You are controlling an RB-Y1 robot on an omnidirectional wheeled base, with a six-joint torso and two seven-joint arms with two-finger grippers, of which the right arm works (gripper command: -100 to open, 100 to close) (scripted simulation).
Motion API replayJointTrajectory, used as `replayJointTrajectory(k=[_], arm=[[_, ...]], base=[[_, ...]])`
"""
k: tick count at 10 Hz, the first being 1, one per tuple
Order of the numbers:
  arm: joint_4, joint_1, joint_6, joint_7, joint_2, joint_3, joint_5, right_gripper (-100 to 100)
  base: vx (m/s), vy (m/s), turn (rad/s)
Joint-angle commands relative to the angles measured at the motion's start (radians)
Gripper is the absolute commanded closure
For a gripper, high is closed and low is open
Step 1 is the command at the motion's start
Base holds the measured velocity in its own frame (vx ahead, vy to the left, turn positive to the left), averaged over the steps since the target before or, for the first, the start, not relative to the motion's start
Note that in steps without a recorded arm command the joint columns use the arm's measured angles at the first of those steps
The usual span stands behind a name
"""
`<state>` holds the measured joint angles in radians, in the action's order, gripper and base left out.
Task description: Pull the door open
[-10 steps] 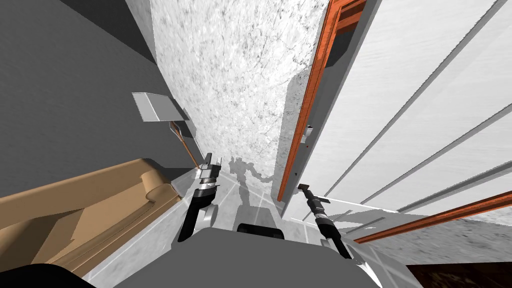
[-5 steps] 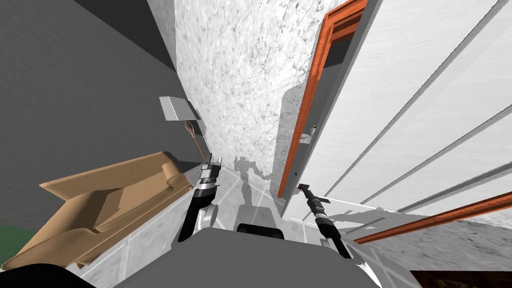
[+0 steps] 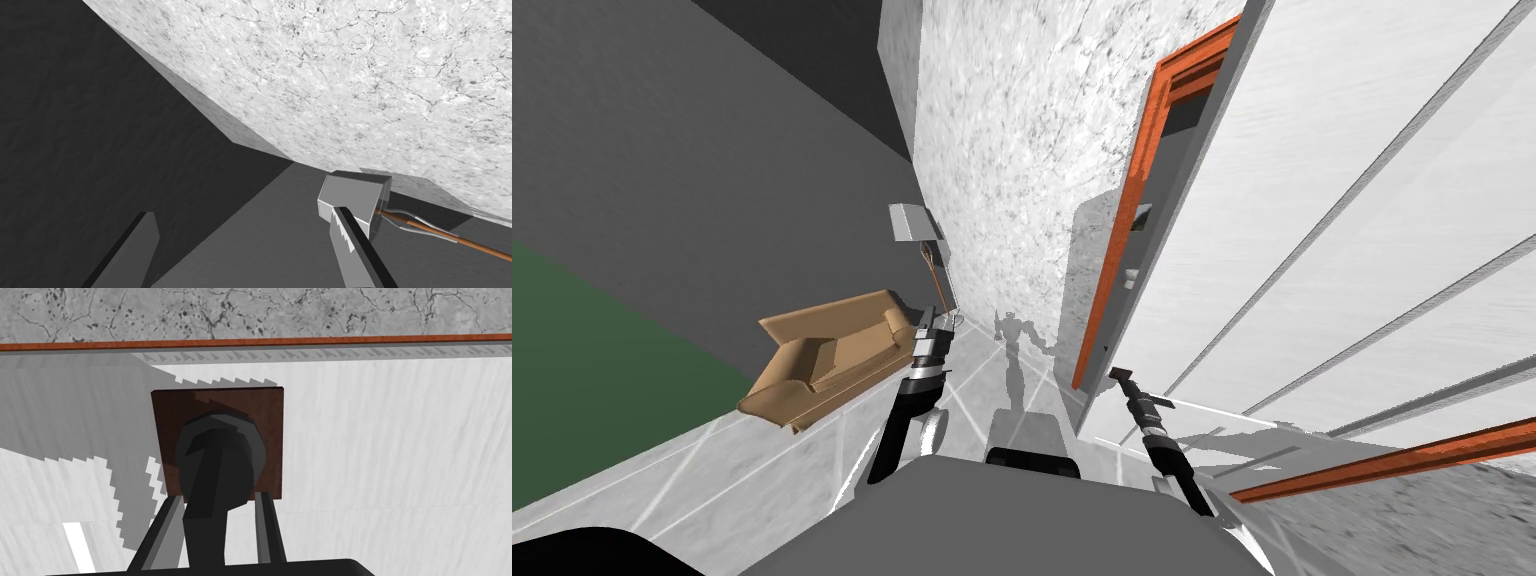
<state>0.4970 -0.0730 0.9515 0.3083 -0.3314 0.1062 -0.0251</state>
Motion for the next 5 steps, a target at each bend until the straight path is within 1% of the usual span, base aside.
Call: replayJointTrajectory(k=[1, 2, 3, 4, 5], arm=[[0.002, -0.002, -0.001, -0.002, 0.002, 0.008, 0.002, 100], [0.002, -0.003, -0.003, -0.004, 0.003, 0.015, 0.003, 100], [0.002, -0.004, -0.004, -0.005, 0.004, 0.019, 0.004, 100], [0.003, -0.004, -0.005, -0.006, 0.005, 0.022, 0.005, 100], [0.007, -0.005, -0.007, -0.006, 0.006, 0.019, 0.005, 100]], base=[[-0.232, -0.114, 0.232], [-0.262, -0.082, 0.265], [-0.252, -0.081, 0.205], [-0.245, -0.047, 0.152], [-0.109, -0.008, 0.034]])
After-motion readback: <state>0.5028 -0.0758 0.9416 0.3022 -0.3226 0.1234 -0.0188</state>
